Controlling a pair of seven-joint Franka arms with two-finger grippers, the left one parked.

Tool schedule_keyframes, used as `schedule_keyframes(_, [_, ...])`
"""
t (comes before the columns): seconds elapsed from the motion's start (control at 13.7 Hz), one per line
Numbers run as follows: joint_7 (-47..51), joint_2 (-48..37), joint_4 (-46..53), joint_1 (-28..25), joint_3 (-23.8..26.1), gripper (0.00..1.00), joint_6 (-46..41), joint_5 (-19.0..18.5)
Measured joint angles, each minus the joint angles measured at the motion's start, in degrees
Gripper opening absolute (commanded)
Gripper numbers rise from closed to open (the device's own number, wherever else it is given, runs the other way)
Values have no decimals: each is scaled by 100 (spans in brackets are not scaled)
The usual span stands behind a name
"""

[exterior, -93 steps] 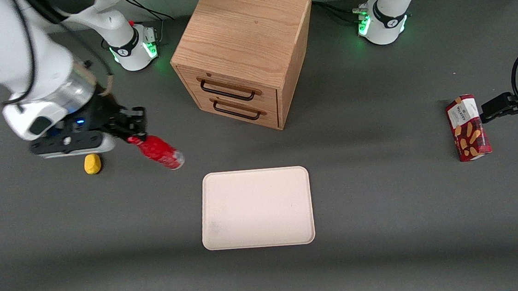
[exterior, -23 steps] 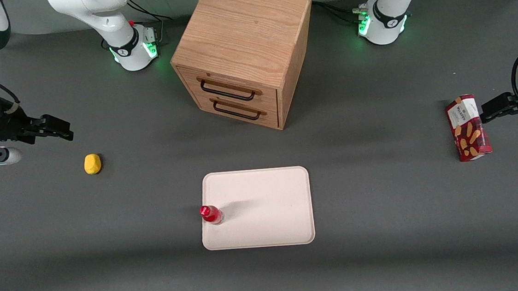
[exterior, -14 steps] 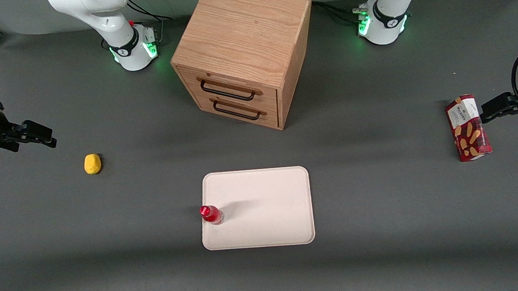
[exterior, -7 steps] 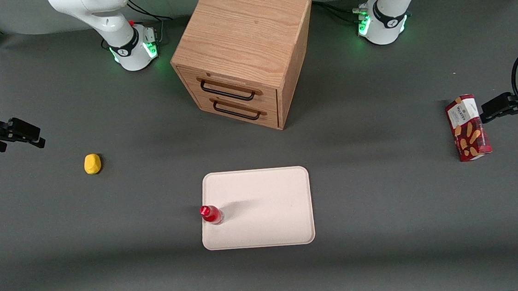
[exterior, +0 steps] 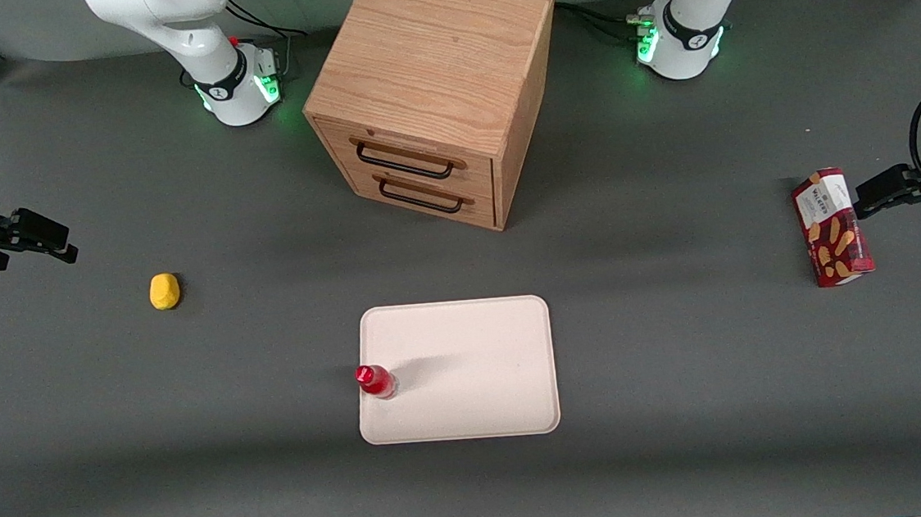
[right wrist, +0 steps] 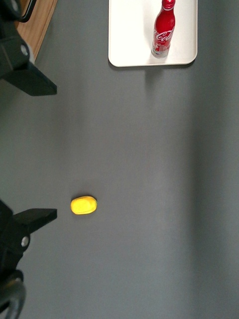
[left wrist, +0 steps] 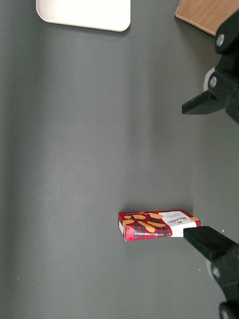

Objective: Place coke bottle on tray

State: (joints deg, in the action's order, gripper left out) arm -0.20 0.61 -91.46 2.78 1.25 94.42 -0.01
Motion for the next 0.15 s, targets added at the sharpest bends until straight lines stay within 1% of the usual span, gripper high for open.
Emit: schedule_keyframes(0.15, [0, 0, 0, 0, 0, 100, -82, 0])
